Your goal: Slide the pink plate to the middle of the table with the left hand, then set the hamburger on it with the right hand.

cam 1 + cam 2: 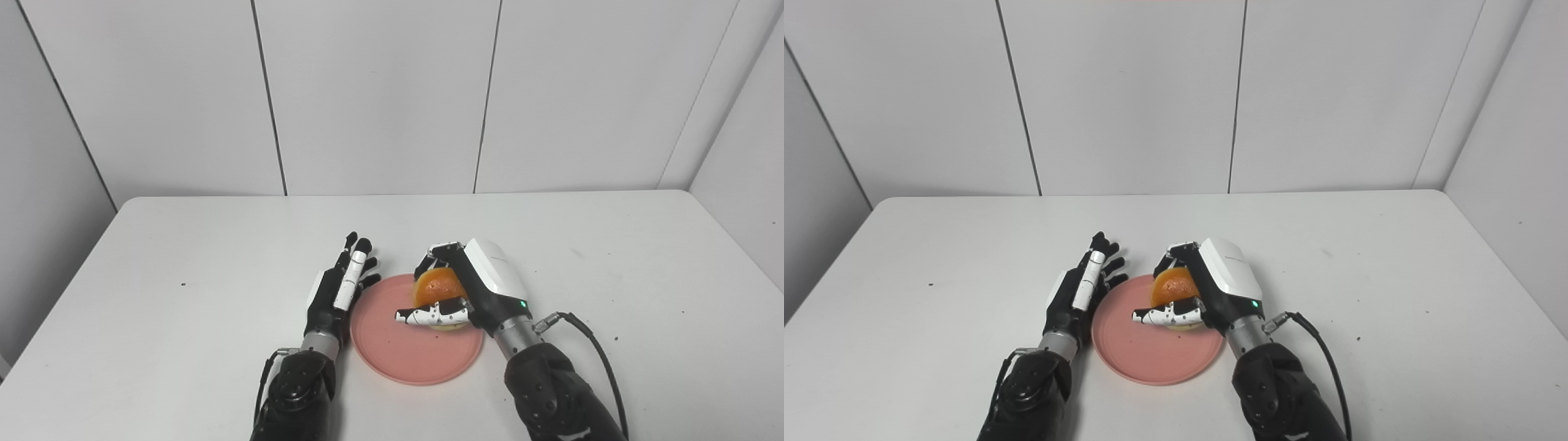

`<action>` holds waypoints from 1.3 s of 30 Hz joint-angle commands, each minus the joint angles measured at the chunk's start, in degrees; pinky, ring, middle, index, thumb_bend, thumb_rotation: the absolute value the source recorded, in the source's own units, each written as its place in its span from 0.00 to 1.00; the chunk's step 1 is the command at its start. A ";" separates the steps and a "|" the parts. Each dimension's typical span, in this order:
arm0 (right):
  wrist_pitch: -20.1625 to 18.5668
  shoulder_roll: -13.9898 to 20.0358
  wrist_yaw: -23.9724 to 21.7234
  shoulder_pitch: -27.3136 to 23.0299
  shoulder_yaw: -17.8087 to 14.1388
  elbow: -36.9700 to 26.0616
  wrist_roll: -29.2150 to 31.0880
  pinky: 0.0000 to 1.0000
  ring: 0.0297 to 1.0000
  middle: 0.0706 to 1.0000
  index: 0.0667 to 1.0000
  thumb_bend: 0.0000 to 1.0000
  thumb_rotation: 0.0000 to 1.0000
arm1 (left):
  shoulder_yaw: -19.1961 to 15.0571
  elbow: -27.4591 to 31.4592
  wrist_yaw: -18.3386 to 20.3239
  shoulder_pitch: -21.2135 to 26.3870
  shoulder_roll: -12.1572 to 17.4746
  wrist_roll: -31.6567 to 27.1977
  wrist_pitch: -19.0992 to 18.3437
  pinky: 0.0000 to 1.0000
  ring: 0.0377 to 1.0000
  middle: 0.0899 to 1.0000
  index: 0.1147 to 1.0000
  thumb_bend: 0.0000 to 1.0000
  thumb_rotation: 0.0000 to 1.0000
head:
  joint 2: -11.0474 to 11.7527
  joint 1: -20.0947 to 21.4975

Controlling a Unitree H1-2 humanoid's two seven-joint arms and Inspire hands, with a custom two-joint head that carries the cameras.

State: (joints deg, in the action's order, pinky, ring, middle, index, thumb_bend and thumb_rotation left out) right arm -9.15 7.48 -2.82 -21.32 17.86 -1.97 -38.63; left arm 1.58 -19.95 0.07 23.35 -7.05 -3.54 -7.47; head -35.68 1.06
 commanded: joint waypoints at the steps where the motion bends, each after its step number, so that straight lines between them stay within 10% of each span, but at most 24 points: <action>1: 3.17 -0.58 1.98 -1.95 0.31 -0.77 -0.48 0.18 0.21 0.25 0.30 0.56 0.28 | 0.65 -0.43 0.31 0.09 -0.40 0.43 -0.92 0.89 0.90 0.94 1.00 0.83 0.87 | 0.04 -0.03; 39: 9.96 -1.69 8.67 -3.18 4.46 13.74 -1.76 0.19 0.22 0.27 0.34 0.59 0.24 | 1.03 -1.27 -0.30 -0.15 -0.82 0.83 -0.45 0.77 0.85 0.92 0.98 0.78 0.86 | 0.12 -1.37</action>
State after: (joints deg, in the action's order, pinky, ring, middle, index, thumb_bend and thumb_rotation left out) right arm -1.36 5.86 5.05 -22.67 22.21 12.12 -40.06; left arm 2.23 -20.53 0.04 23.21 -7.23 -3.23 -6.38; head -35.60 -0.26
